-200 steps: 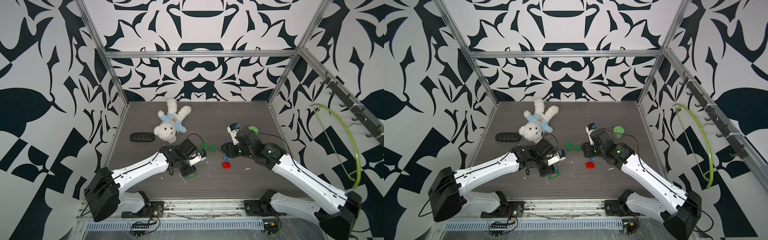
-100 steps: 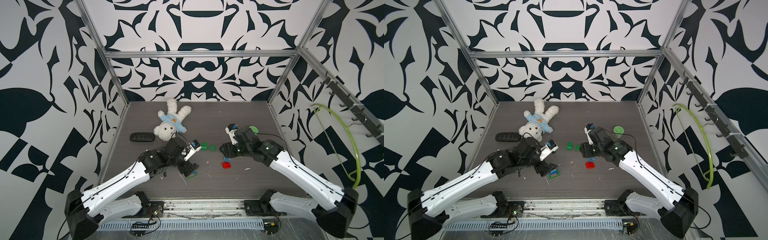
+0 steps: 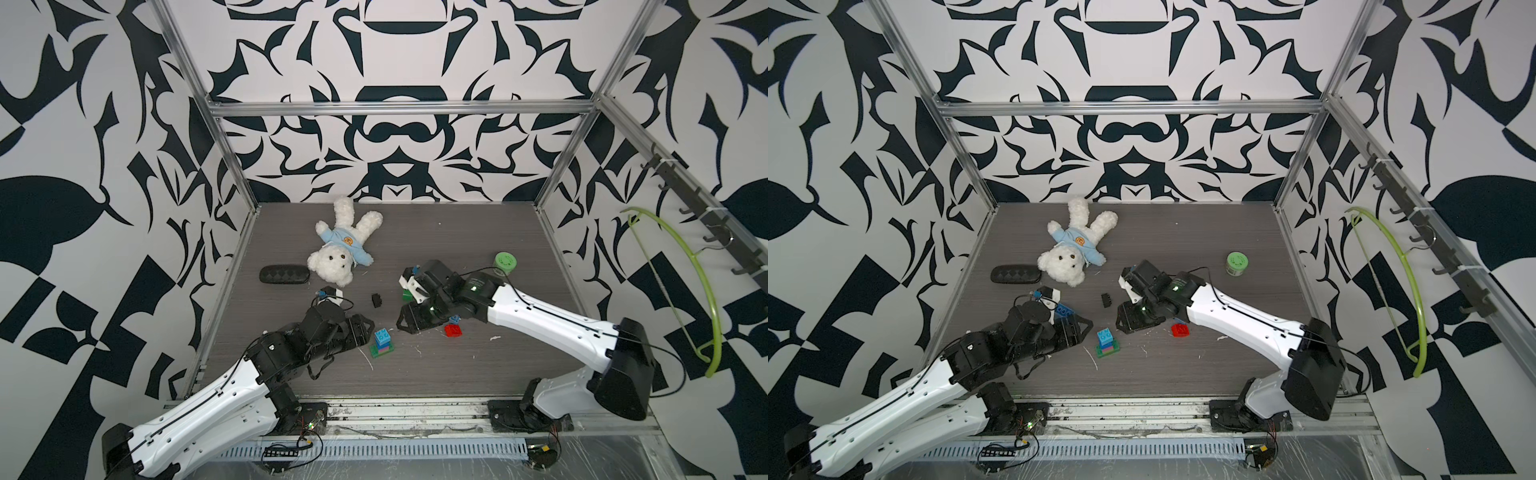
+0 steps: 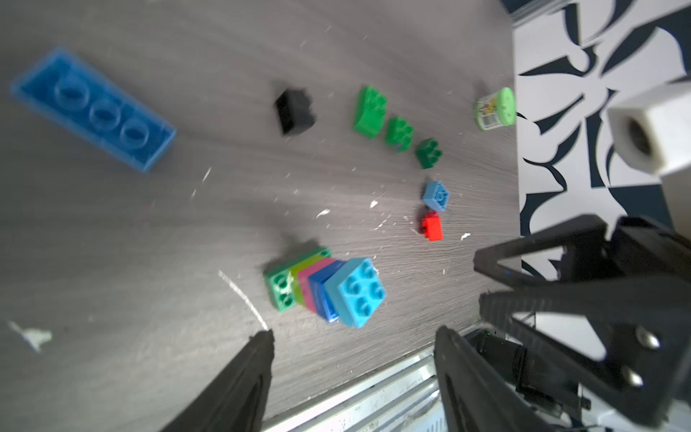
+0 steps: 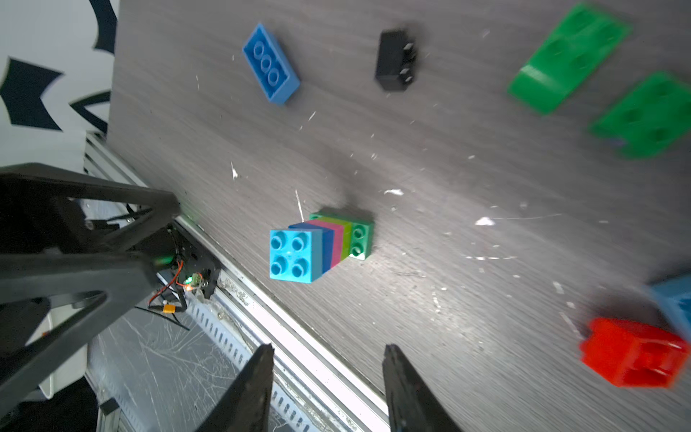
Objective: Assemble the number 1 with lego
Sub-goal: Assemble the lego brick with the lego brick.
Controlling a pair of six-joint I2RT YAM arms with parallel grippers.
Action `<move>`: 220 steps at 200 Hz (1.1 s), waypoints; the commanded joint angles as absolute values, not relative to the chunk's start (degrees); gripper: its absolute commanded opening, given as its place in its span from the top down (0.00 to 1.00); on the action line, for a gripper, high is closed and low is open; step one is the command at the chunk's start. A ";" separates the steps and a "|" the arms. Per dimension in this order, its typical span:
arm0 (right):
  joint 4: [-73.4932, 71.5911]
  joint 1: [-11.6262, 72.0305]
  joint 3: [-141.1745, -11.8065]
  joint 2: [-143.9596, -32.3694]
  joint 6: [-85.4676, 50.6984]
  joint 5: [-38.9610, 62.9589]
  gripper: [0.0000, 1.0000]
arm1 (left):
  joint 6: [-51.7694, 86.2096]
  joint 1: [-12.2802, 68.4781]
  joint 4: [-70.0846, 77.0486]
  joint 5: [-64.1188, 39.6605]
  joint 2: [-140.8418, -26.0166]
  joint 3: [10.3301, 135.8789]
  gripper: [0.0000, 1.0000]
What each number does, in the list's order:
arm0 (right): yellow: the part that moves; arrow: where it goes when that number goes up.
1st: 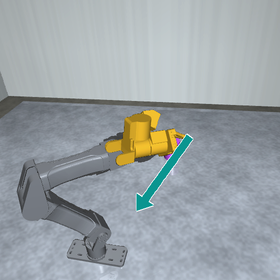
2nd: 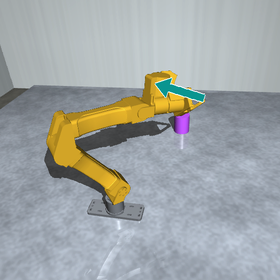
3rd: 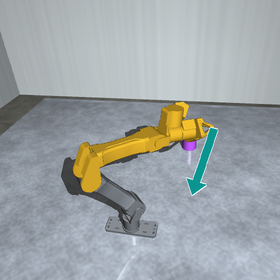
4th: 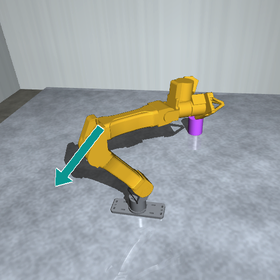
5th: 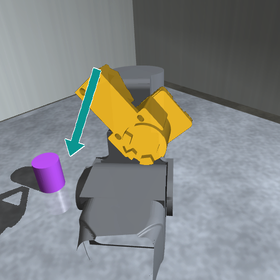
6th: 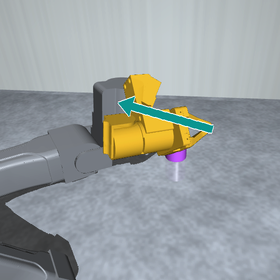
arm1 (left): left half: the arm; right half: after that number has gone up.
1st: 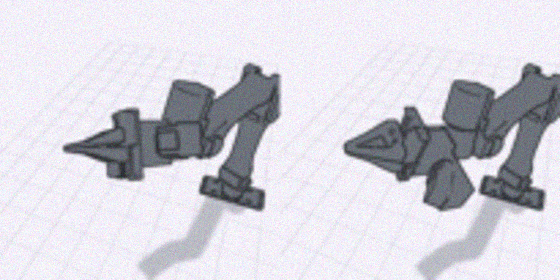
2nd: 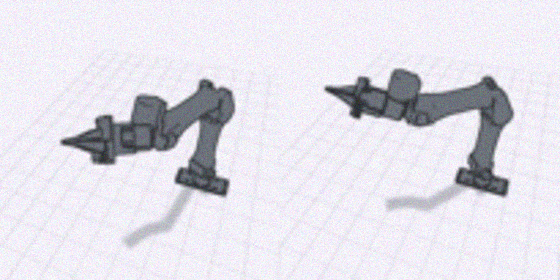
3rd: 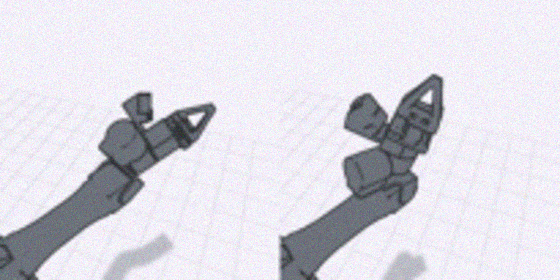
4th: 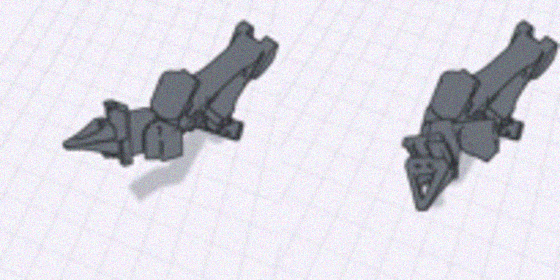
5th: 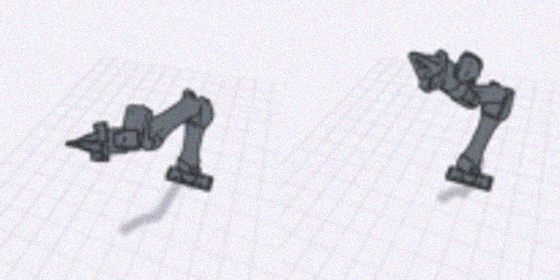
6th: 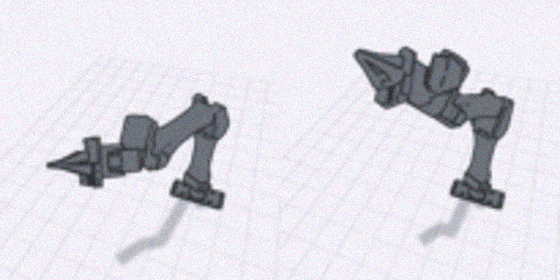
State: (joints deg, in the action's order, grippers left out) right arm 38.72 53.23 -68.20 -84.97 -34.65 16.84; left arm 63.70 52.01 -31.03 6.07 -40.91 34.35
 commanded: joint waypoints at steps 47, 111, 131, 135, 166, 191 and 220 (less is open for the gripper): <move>33.55 55.20 -71.53 -90.38 -37.19 18.19 0.56 | 72.55 51.86 -25.35 3.37 -42.86 32.20 0.39; 33.84 55.20 -73.90 -93.50 -36.74 17.32 0.61 | 73.46 51.86 -22.00 1.56 -45.31 30.15 0.44; 34.14 55.20 -74.08 -94.28 -36.74 17.40 0.62 | 73.59 51.88 -21.71 1.26 -45.75 29.80 0.47; 34.19 55.25 -74.03 -94.35 -36.74 17.45 0.63 | 73.60 51.86 -21.65 1.23 -45.79 29.67 0.48; 34.80 55.76 -74.09 -94.73 -36.40 17.75 0.65 | 74.00 51.86 -20.68 0.67 -46.38 28.79 0.52; 35.32 56.14 -74.00 -94.96 -36.30 17.84 0.66 | 74.01 51.86 -20.28 0.15 -47.10 28.70 0.52; 35.68 56.43 -73.83 -95.01 -36.29 17.75 0.68 | 74.00 51.86 -20.22 -0.17 -47.80 28.65 0.53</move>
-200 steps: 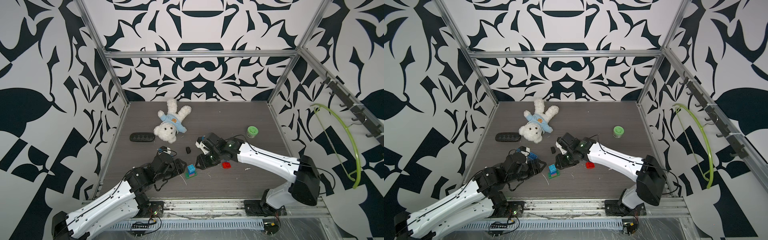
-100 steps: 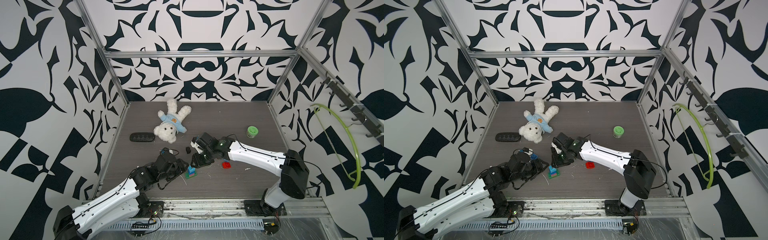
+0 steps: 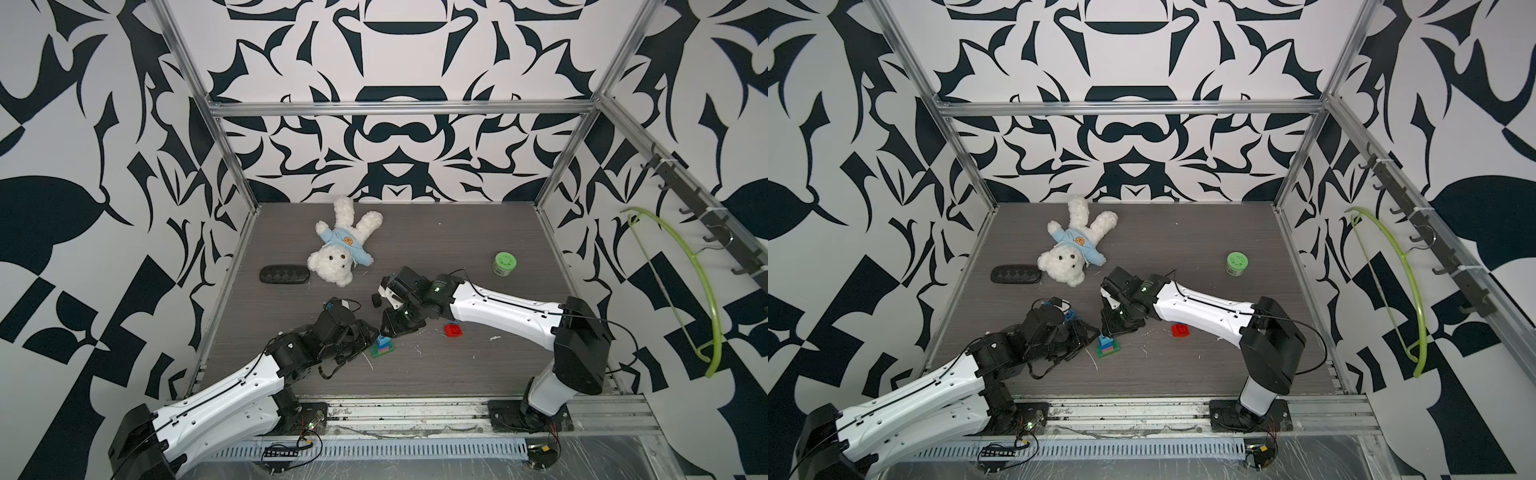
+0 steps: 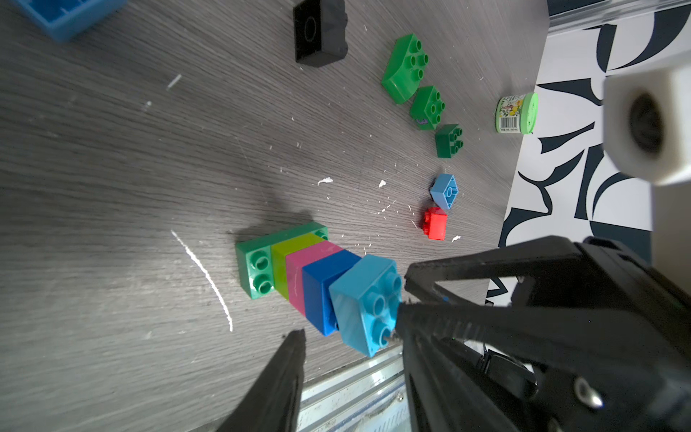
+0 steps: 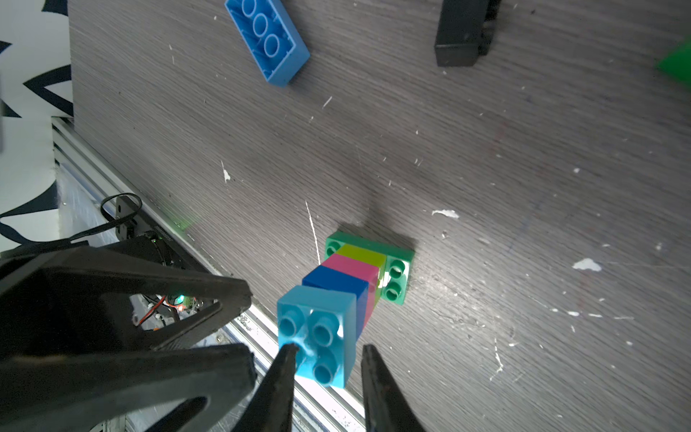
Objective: Assemble the number 1 with lego
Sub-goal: Assemble the lego brick with the lego brick.
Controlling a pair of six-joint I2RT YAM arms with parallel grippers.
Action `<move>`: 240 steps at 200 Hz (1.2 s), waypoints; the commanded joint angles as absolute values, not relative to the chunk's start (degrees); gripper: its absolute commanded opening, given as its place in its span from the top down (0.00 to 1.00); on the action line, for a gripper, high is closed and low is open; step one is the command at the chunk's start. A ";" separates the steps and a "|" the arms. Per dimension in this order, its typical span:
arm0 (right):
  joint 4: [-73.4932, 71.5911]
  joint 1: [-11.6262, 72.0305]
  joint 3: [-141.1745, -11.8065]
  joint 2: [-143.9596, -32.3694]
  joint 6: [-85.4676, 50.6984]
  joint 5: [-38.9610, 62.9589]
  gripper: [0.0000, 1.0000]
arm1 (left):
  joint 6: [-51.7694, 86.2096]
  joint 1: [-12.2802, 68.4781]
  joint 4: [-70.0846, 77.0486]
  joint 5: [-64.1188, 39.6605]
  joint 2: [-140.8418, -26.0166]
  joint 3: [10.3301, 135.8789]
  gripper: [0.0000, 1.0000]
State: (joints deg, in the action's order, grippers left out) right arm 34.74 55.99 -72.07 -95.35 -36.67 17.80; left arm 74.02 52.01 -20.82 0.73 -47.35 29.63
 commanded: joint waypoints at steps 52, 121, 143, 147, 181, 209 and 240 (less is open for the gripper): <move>35.92 57.04 -73.30 -94.92 -36.42 17.67 0.73 | 74.33 51.86 -20.32 -0.23 -47.99 28.23 0.58; 36.34 57.66 -73.21 -95.53 -36.66 17.16 0.75 | 74.51 51.86 -19.71 -0.61 -49.38 27.84 0.62; 36.90 57.83 -73.20 -95.88 -36.65 16.37 0.76 | 74.53 51.86 -19.23 -0.70 -49.96 27.69 0.63; 37.03 57.83 -73.28 -95.99 -36.65 16.15 0.76 | 74.52 51.86 -19.05 -0.70 -50.08 27.64 0.63; 38.31 58.16 -73.82 -96.99 -36.17 14.82 0.76 | 74.48 51.86 -18.65 -0.84 -50.54 27.43 0.63; 39.54 58.69 -74.85 -98.12 -35.53 13.81 0.77 | 74.79 51.86 -18.76 -0.81 -50.28 27.11 0.63; 40.84 59.14 -75.67 -99.27 -34.36 12.84 0.77 | 74.92 51.86 -18.53 -0.95 -50.19 26.74 0.64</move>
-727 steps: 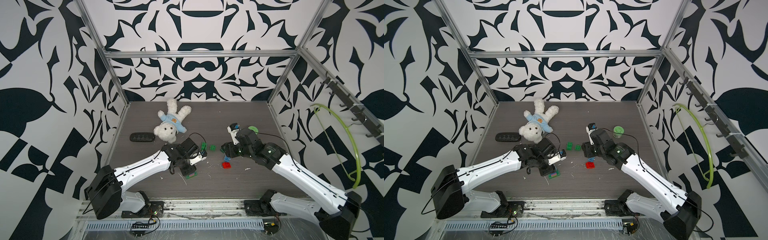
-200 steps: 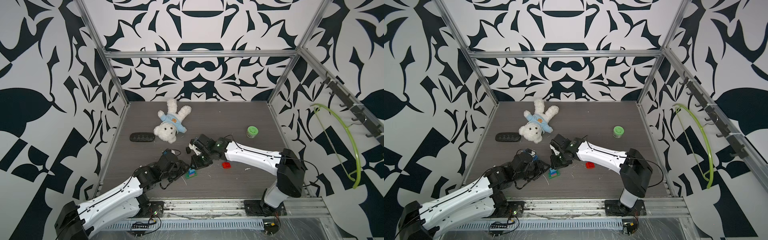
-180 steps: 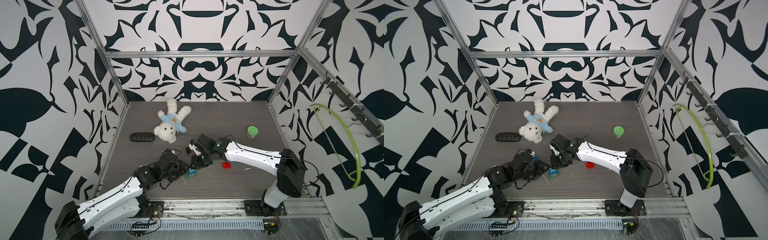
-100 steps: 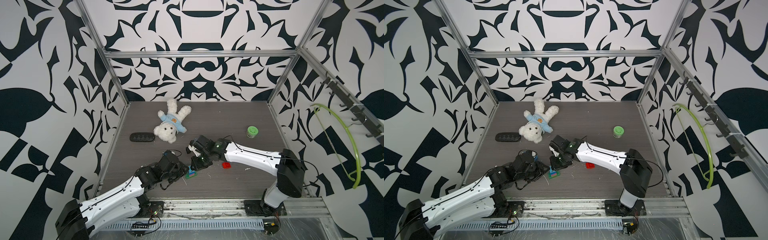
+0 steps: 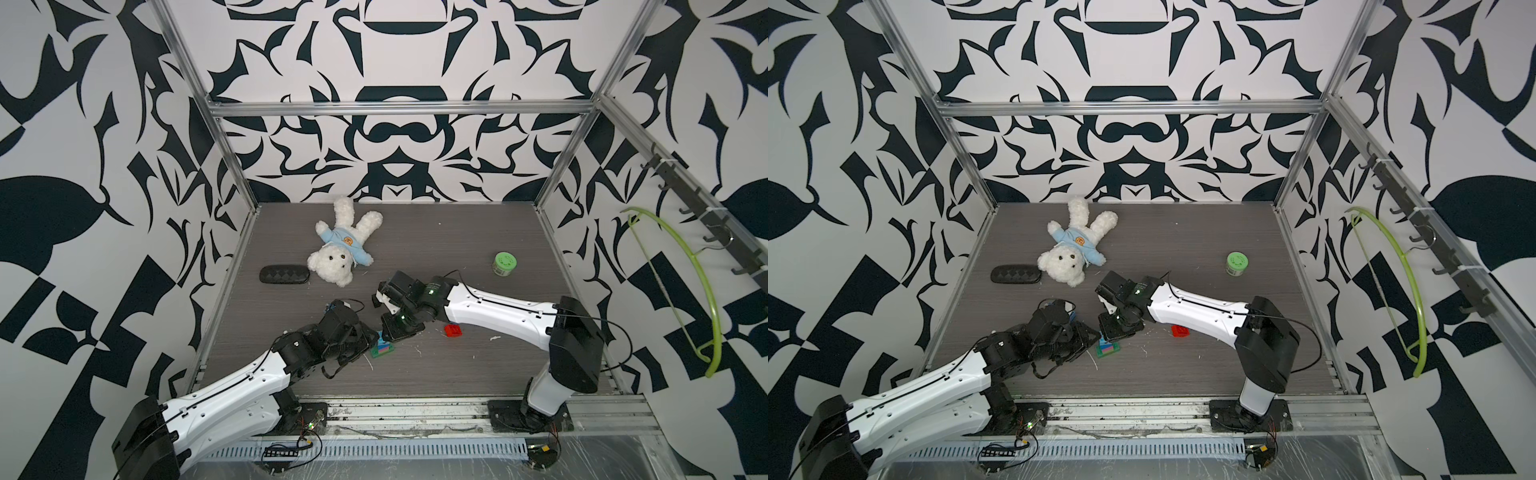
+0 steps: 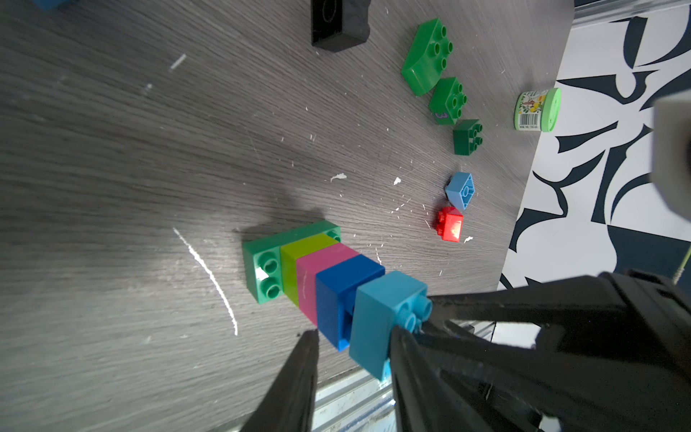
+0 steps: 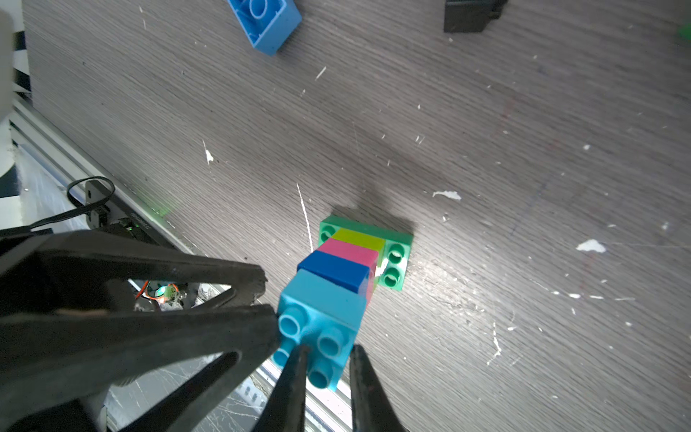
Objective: Assemble the number 1 with lego
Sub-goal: Assemble the lego brick with the lego brick.
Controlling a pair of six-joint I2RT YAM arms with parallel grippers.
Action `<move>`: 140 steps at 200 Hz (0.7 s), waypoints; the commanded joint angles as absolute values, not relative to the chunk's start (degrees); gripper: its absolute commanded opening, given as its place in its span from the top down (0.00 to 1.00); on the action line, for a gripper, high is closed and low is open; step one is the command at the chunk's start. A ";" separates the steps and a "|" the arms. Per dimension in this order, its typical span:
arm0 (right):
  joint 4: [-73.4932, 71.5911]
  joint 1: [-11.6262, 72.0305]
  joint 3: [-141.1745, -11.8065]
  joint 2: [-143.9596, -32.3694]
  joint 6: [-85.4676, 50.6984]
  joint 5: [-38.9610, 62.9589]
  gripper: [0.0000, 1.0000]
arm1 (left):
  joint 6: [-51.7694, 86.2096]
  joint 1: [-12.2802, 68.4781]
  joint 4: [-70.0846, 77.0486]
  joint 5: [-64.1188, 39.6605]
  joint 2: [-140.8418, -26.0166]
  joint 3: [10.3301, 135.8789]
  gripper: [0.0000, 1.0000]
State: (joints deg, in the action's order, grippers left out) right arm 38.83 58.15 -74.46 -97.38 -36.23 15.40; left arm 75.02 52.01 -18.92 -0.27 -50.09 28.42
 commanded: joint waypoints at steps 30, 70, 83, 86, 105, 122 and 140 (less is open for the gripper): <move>42.65 59.10 -77.48 -100.26 -32.07 11.93 0.76 | 74.90 51.86 -18.09 -1.53 -50.36 26.72 0.69; 43.68 59.15 -79.75 -101.58 -30.25 12.26 0.75 | 75.05 51.86 -18.11 -1.96 -49.96 26.73 0.73; 43.59 59.15 -79.98 -101.96 -30.08 12.60 0.75 | 75.14 51.86 -18.19 -2.05 -49.68 26.72 0.74; 43.55 59.15 -79.98 -102.02 -30.08 12.64 0.75 | 75.14 51.86 -18.26 -2.09 -49.55 26.72 0.74; 43.21 59.15 -80.15 -102.15 -30.02 13.05 0.75 | 75.37 51.88 -18.33 -2.17 -49.06 26.72 0.75; 43.11 59.15 -80.33 -102.32 -29.98 13.12 0.74 | 75.49 51.86 -18.52 -2.16 -48.48 26.65 0.75; 43.24 59.15 -80.68 -102.74 -29.90 13.27 0.74 | 75.67 51.83 -18.74 -2.10 -48.01 26.55 0.76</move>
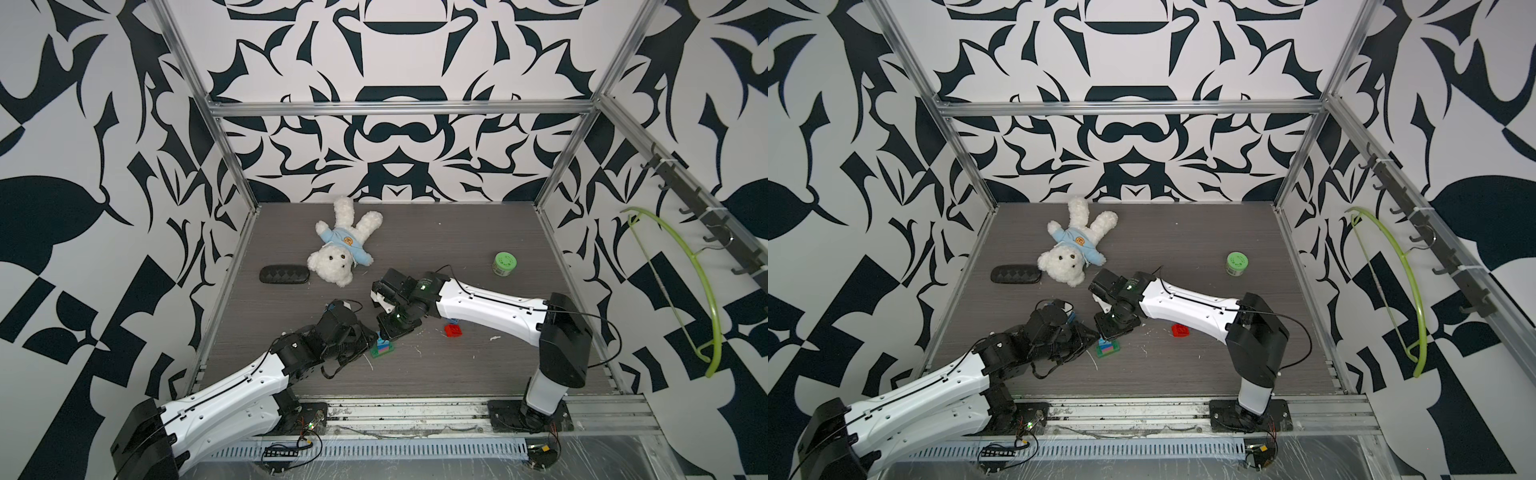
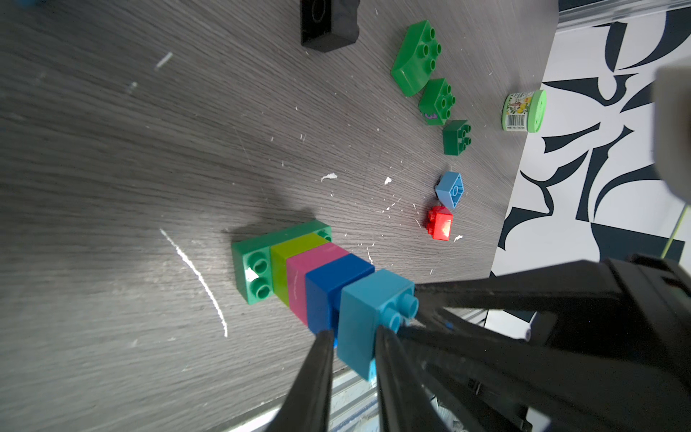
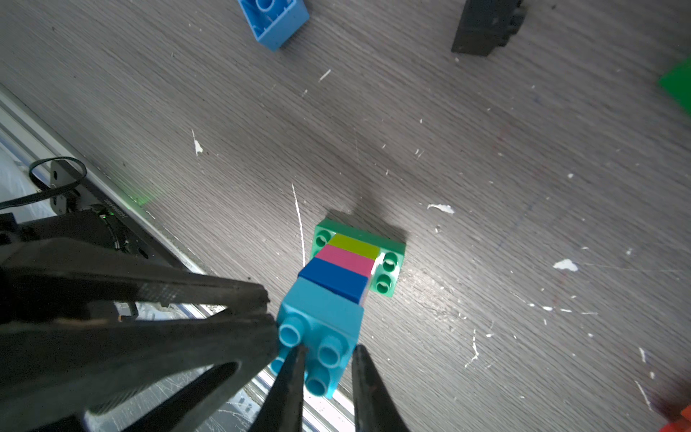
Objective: Assemble the number 1 with lego
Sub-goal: Assemble the lego brick with the lego brick.
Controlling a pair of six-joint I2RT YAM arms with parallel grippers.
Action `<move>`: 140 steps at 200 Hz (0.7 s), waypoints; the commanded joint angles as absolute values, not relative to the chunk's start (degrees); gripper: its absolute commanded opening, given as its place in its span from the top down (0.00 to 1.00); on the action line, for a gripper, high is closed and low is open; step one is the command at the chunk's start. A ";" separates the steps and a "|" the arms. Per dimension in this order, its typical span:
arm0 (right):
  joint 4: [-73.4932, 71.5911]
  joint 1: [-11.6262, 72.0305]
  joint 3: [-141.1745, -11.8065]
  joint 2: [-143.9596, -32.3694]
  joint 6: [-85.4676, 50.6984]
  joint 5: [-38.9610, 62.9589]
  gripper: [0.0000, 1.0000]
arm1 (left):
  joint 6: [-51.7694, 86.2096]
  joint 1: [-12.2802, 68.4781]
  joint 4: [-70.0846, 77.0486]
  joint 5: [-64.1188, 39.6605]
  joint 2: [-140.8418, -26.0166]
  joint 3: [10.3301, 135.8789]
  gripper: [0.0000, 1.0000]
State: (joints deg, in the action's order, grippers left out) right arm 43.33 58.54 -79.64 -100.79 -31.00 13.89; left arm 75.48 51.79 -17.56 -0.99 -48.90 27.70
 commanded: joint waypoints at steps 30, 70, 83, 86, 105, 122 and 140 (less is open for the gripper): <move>44.46 59.17 -81.46 -103.36 -29.26 12.12 0.74 | 75.82 51.81 -18.25 -2.11 -47.81 26.07 0.76; 46.52 59.15 -83.09 -103.94 -27.90 10.15 0.74 | 75.93 51.87 -17.27 -3.09 -48.55 25.99 0.80; 46.59 59.15 -83.52 -104.16 -27.69 10.24 0.74 | 75.93 51.86 -17.27 -3.33 -48.52 25.94 0.81; 46.62 59.10 -83.58 -104.25 -27.69 10.21 0.74 | 75.89 51.86 -17.31 -3.29 -48.47 25.93 0.81; 46.35 59.15 -84.02 -104.42 -27.45 10.37 0.74 | 76.03 51.86 -17.31 -3.51 -48.09 25.95 0.82; 46.10 59.15 -84.28 -104.55 -27.43 10.94 0.74 | 75.85 51.86 -17.73 -3.39 -47.57 25.93 0.83; 45.91 59.15 -84.42 -104.55 -27.47 11.18 0.74 | 75.76 51.86 -17.92 -3.13 -46.87 25.76 0.83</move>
State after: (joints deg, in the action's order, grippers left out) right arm 46.54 58.85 -83.33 -103.09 -28.25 12.93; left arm 76.29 51.75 -17.39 -1.37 -47.90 27.49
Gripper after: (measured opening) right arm 0.260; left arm 0.170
